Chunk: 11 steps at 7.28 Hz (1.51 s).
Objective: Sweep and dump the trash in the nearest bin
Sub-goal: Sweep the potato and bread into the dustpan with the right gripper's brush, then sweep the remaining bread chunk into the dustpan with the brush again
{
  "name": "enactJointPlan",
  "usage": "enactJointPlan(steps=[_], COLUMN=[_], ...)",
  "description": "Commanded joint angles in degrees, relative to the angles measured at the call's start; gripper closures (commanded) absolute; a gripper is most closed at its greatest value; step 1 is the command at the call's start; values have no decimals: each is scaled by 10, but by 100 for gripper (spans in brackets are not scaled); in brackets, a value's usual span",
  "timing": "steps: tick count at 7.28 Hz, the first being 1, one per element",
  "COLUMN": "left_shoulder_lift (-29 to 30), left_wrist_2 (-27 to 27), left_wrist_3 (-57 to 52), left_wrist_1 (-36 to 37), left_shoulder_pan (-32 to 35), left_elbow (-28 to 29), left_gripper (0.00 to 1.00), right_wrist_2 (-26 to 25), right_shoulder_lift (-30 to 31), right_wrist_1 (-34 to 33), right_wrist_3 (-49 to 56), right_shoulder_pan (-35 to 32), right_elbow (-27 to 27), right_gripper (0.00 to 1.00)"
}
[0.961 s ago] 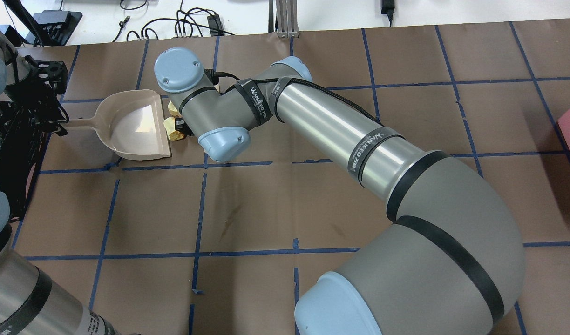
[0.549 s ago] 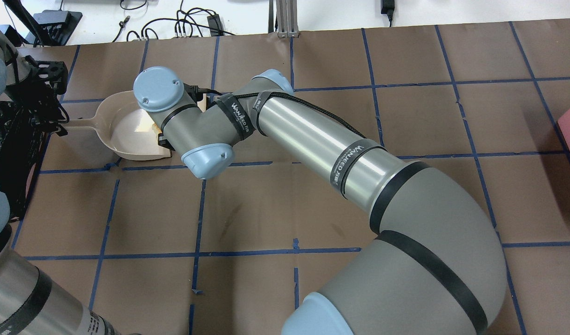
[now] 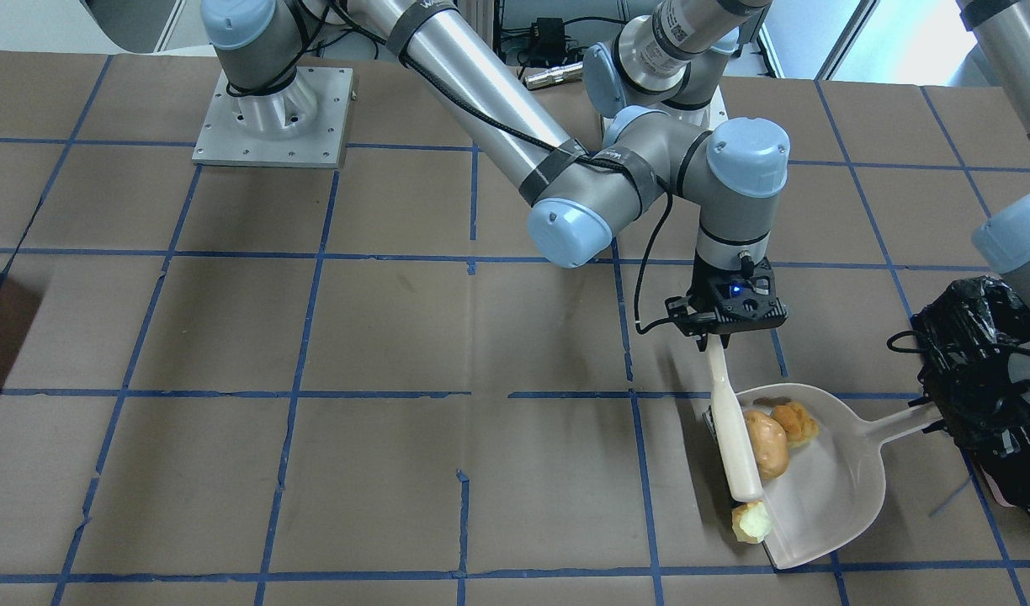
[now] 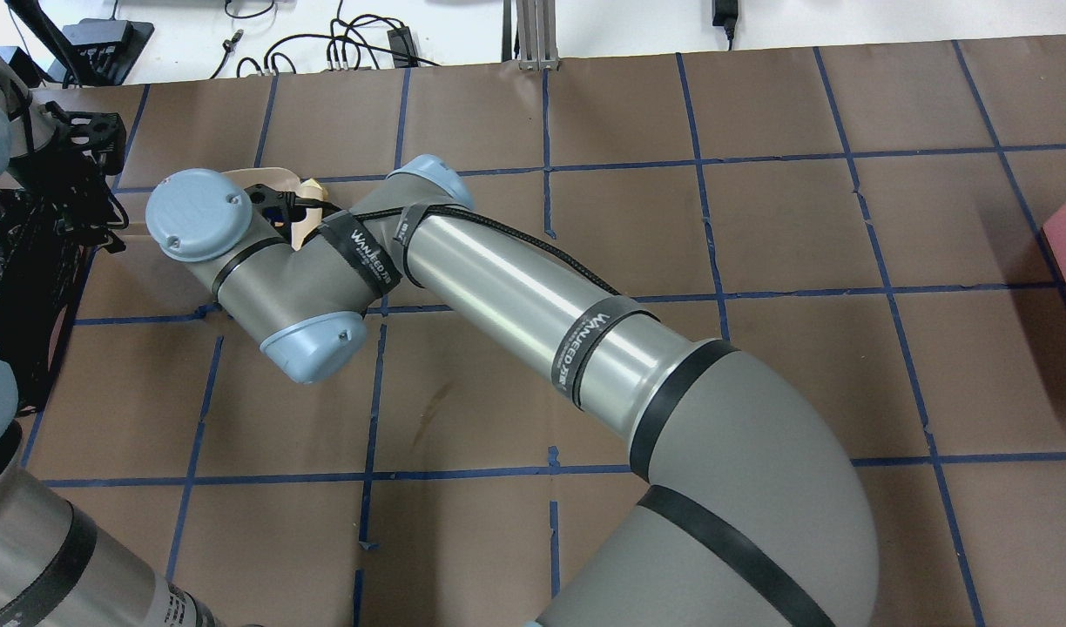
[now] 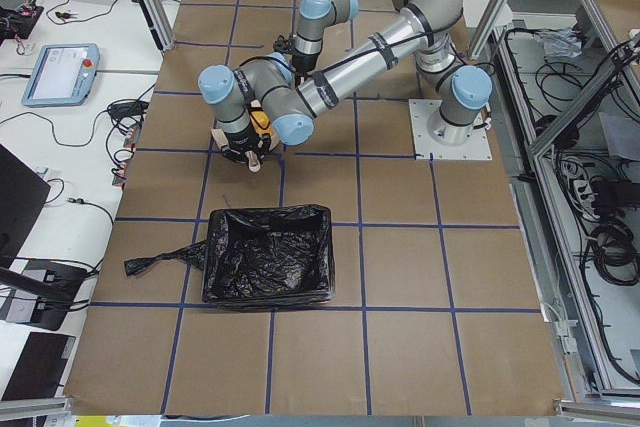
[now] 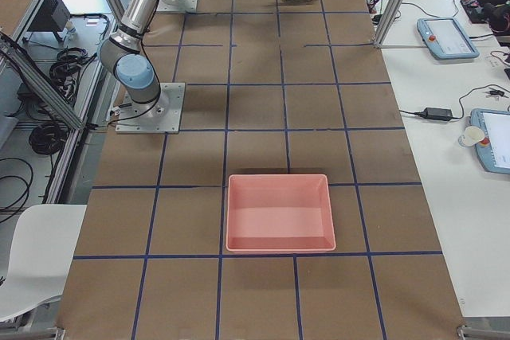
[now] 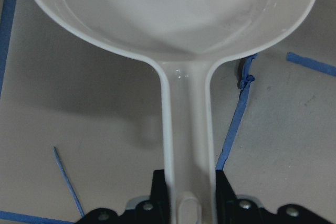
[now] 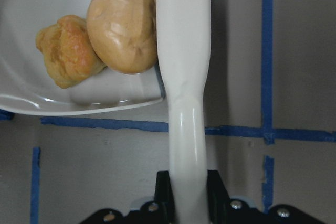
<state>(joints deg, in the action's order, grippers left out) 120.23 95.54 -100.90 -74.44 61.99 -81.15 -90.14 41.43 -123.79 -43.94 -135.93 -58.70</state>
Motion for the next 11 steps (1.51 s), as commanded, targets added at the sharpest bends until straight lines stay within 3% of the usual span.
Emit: enactJointPlan(steps=[1, 2, 3, 4, 5, 7, 8, 11], left_shoulder_lift=[-1, -1, -1, 0, 0, 0, 0, 2], left_wrist_2=[0, 0, 0, -1, -1, -2, -3, -4], left_wrist_3=[0, 1, 1, 1, 1, 2, 2, 3], left_wrist_1=[0, 0, 1, 1, 1, 1, 1, 1], left_shoulder_pan=[1, 4, 4, 4, 4, 4, 4, 4], left_elbow=[0, -1, -1, -1, -1, -1, -2, -5], left_gripper=[97, 97, 97, 97, 97, 97, 97, 97], right_wrist_2=[2, 11, 6, -1, -34, -35, -32, -31], right_shoulder_lift=[-13, -5, 38, 79, 80, 79, 68, -7], right_wrist_1=[8, 20, 100, 142, 151, 108, 84, -6], right_wrist_3=[-43, -63, -45, 43, 79, 148, 162, 153], right_shoulder_pan=[-30, -51, -50, -30, -2, 63, 92, 102], right_elbow=[44, 49, 46, 39, 32, -20, -23, -12], right_gripper=[93, 93, 93, 93, 93, 93, 93, 93])
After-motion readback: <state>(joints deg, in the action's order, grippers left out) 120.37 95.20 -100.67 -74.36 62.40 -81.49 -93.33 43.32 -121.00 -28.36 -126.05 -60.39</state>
